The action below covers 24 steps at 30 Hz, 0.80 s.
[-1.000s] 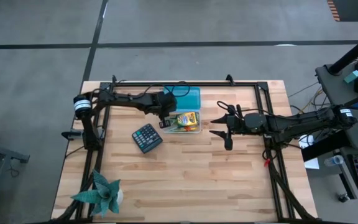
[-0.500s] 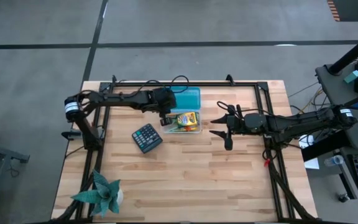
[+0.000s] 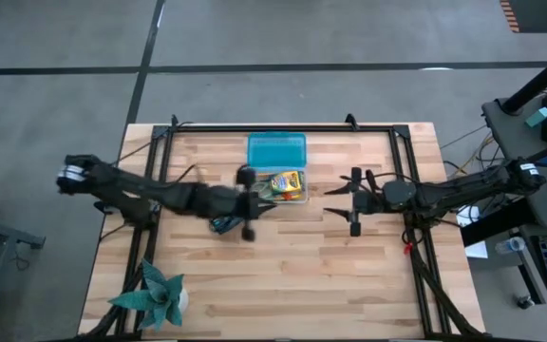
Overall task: Pack school essentials
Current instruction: Return to Home Position
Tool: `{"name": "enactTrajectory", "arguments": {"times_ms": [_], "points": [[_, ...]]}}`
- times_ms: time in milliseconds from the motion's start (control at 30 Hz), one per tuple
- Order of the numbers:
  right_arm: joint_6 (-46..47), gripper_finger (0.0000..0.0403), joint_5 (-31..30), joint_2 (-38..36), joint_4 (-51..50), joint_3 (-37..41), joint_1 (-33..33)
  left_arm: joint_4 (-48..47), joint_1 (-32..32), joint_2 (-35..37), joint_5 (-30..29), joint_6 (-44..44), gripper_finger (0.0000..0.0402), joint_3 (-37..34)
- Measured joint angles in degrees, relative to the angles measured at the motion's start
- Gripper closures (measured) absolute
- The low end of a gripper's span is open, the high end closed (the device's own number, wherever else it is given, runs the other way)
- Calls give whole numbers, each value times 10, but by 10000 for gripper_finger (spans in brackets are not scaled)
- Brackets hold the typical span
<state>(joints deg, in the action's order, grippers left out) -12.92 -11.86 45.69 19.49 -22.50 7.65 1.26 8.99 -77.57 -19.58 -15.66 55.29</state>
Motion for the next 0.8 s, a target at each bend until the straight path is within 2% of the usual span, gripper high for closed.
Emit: {"name": "enactTrajectory", "arguments": {"times_ms": [200,367,800], "points": [[-24,213,-8,-54,1,6,0,46,68,129,-86,-1,402,-94],[-54,213,-9,-115,2,17,0,55,81,238,-95,3,402,-168],[-85,213,-18,-325,6,135,-2,90,80,538,-99,-2,402,-394]]}}
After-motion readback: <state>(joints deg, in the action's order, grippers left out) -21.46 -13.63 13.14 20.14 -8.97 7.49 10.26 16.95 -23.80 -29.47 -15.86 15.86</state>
